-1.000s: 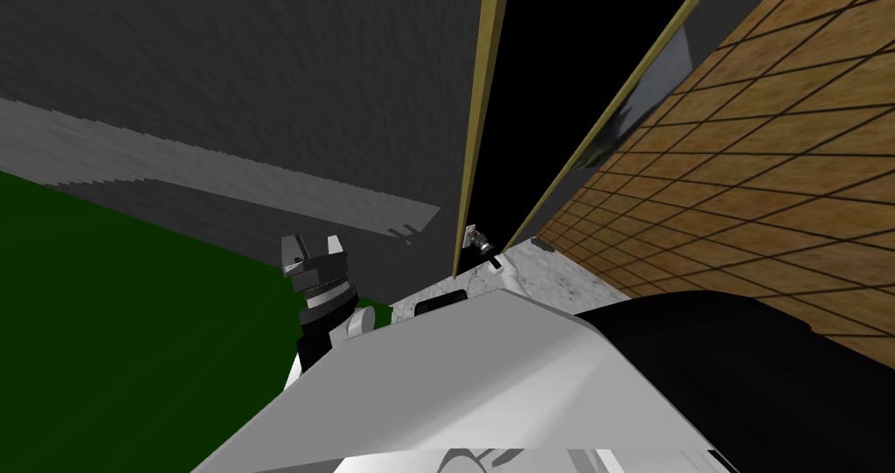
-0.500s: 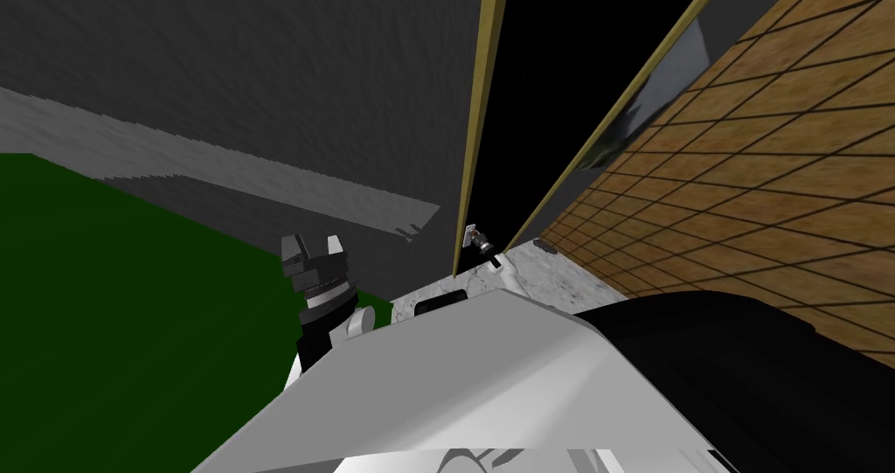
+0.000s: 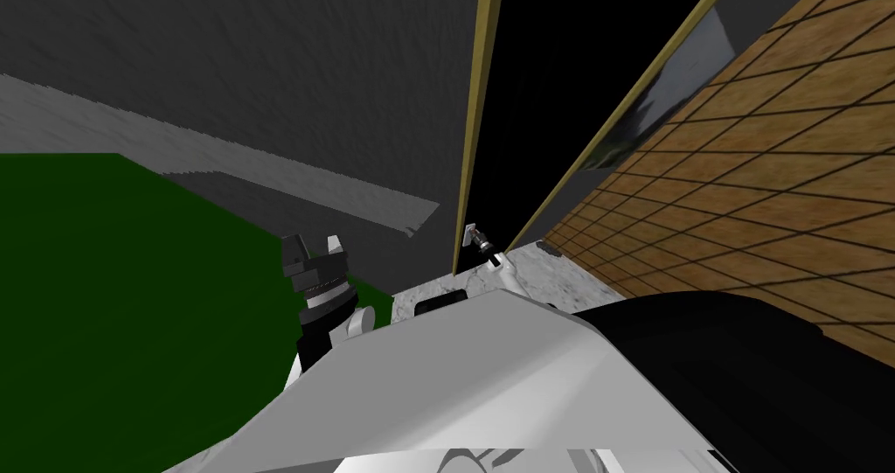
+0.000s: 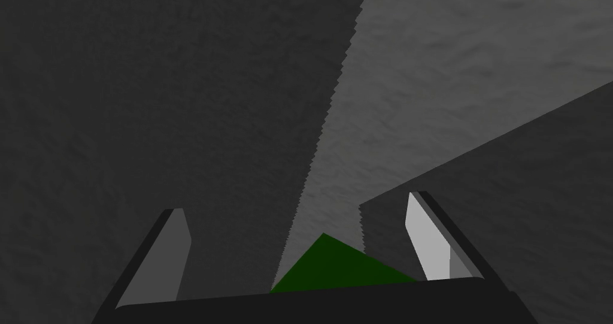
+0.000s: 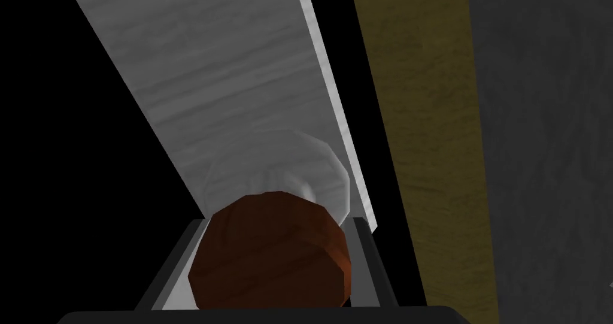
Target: Pull the door open
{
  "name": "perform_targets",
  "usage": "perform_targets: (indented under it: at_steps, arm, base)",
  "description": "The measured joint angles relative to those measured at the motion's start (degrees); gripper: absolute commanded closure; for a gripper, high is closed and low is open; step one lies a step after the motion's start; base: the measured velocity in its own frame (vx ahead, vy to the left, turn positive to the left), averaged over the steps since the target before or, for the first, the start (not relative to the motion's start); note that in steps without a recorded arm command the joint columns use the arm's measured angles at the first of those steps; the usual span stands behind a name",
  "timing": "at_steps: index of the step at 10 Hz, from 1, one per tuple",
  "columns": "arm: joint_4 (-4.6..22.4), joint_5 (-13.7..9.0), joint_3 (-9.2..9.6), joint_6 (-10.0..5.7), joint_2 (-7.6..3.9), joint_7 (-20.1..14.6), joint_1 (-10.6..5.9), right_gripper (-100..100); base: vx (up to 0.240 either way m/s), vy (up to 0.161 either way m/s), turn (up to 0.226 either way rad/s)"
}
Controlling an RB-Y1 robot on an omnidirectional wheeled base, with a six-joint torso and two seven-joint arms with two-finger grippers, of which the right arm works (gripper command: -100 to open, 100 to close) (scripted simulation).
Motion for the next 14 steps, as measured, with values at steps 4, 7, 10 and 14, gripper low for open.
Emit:
perform_targets:
  at_steps: [4, 7, 10, 14]
  arm:
    - [1.5, -5.5, 0.88, 0.15, -0.35, -5.6, -1.04, 100]
    - [1.8, -9.1, 1.67, 0.78, -0.68, -9.5, -1.45, 100]
    - [2.9, -13.0, 2.33, 0.79, -0.91, -13.4, -2.05, 100]
    - [4.1, -18.5, 3.27, 1.03, -1.44, -18.9, -2.79, 100]
  base:
    - [-0.071, -0.046, 0.081]
    - [-0.071, -0.05, 0.089]
    - [-0.064, -0.037, 0.088]
    - [-0.081, -0.054, 0.113]
